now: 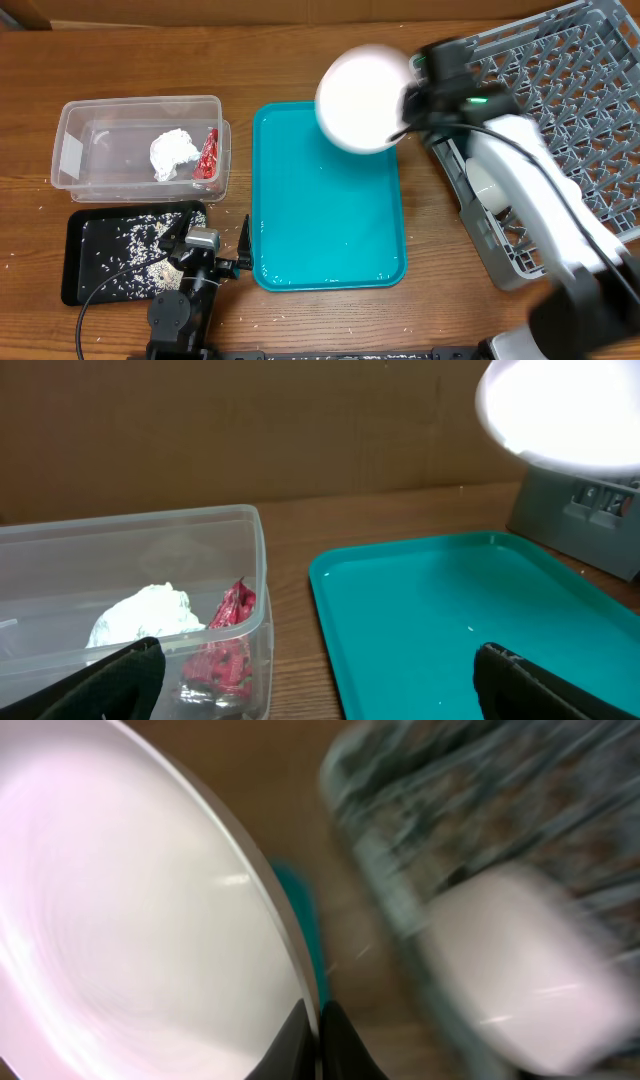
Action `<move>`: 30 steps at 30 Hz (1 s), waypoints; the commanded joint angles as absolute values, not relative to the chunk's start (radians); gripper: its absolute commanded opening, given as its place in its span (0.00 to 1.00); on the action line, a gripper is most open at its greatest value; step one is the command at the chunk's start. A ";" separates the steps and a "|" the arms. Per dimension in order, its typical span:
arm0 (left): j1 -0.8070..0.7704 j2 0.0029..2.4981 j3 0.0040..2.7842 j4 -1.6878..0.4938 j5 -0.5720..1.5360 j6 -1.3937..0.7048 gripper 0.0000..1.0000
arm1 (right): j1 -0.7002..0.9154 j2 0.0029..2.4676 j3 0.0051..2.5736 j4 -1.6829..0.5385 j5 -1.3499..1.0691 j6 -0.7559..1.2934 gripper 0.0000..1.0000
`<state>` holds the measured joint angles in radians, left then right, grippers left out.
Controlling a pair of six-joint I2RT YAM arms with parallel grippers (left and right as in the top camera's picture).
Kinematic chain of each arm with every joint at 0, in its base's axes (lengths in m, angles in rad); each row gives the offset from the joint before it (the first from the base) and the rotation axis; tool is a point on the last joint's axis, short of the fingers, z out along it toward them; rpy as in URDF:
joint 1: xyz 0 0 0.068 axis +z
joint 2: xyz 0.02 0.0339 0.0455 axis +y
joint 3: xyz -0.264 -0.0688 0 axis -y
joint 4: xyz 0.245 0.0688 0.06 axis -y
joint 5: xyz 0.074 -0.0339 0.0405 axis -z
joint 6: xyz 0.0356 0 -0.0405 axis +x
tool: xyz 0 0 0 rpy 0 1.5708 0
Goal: Sort waste into correct bins and load items into the dishwasher
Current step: 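Carry the large plate with the right gripper and stand it in the rack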
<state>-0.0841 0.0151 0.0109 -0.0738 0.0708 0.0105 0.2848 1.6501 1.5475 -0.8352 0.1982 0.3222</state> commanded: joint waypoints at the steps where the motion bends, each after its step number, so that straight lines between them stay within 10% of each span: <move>1: -0.077 0.005 0.005 -0.072 0.064 0.023 1.00 | 0.226 1.562 1.571 -0.786 0.627 0.150 0.04; 30: -0.077 0.005 0.005 -0.072 0.064 0.023 1.00 | 0.019 1.800 1.570 -0.639 0.704 -0.319 0.04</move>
<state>-0.0841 0.0151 0.0109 -0.0738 0.0711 0.0105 0.0154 1.8072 1.5688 -0.6502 0.8253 -0.1650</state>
